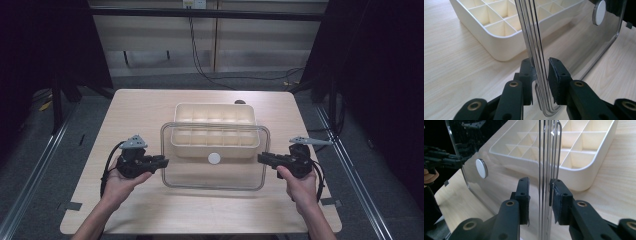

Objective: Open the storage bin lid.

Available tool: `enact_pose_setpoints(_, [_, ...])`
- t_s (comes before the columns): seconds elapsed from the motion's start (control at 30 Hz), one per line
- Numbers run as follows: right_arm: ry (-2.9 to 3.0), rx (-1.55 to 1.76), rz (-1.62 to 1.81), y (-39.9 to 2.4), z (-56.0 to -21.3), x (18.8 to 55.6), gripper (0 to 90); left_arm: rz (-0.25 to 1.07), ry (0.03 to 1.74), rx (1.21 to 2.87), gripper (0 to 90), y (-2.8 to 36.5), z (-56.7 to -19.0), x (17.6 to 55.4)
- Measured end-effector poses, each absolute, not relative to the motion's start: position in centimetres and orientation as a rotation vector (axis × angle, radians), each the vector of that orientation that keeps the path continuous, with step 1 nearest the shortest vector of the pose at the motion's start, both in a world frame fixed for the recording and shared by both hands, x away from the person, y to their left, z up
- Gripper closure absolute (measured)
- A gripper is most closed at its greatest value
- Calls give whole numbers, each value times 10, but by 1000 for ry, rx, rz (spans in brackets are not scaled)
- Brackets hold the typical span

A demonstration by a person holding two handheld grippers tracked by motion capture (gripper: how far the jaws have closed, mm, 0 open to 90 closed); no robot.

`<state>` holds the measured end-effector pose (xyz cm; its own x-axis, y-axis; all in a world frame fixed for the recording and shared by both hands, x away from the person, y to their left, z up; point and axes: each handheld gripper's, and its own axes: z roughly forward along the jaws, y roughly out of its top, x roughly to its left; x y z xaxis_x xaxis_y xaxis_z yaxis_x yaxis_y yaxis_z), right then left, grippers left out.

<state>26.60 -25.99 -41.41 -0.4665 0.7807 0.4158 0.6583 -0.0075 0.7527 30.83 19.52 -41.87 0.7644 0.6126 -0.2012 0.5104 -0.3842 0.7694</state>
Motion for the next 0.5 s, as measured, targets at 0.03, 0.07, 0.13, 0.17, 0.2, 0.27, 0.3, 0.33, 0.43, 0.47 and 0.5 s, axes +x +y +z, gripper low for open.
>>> enact_pose_setpoints(0.03, [2121,1550,1484,-260,-414,266,701,144,840,2061,741,195,-419,308])
enact_pose_setpoints(0.07, [2129,1553,1486,-260,-415,262,703,138,837,2061,741,195,-418,306])
enact_pose_setpoints(0.13, [2131,1557,1491,-261,-416,258,704,130,832,2062,743,195,-418,303])
enact_pose_setpoints(0.17, [2130,1557,1495,-262,-416,257,704,130,832,2062,743,195,-418,303])
enact_pose_setpoints(0.2, [2129,1561,1489,-263,-416,256,703,117,838,2061,743,194,-418,301])
enact_pose_setpoints(0.27, [2134,1563,1488,-264,-417,254,704,98,842,2056,747,195,-420,301])
enact_pose_setpoints(0.3, [2134,1563,1488,-264,-417,254,704,98,842,2056,747,195,-420,301])
enact_pose_setpoints(0.33, [2145,1556,1493,-264,-418,253,706,110,837,2073,747,194,-421,298])
enact_pose_setpoints(0.43, [2150,1552,1482,-263,-418,250,706,103,839,2078,746,195,-422,297])
enact_pose_setpoints(0.47, [2149,1549,1488,-263,-419,248,706,99,839,2076,746,195,-423,296])
enact_pose_setpoints(0.5, [2149,1549,1488,-263,-419,248,706,100,837,2079,746,195,-423,294])
